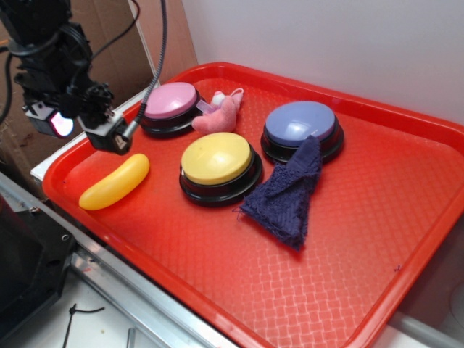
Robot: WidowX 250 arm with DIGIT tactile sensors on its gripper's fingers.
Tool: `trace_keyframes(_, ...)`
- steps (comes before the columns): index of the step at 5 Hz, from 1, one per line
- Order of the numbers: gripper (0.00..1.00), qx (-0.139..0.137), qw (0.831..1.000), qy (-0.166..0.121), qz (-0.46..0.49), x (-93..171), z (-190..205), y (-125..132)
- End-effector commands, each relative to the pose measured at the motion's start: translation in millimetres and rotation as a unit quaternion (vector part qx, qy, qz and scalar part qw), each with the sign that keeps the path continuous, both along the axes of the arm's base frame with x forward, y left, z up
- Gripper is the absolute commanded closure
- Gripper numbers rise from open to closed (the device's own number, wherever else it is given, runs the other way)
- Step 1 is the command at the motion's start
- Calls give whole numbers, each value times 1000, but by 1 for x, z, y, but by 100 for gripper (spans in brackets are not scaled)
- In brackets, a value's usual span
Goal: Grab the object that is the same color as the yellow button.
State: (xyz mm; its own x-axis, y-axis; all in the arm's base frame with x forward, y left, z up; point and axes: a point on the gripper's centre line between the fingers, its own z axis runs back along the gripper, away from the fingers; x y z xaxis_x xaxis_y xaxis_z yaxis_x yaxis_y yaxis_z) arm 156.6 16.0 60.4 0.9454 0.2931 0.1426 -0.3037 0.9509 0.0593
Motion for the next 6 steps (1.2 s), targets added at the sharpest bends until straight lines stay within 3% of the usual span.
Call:
trace_keyframes(1,0,16,1000,18,-5,15,-41,5)
trace_keyframes(2,0,-9,1000,19,-8,16,-55,6)
trace_keyframes(3,100,-10,1000,11,-5,14,-52,6)
trace_keyframes(4,100,-13,1000,12,-4,14,-50,6)
trace_keyframes(5,100,6,999,34,10,17,-16,2)
trace_keyframes(6,100,-9,998,56,0,23,22,-12)
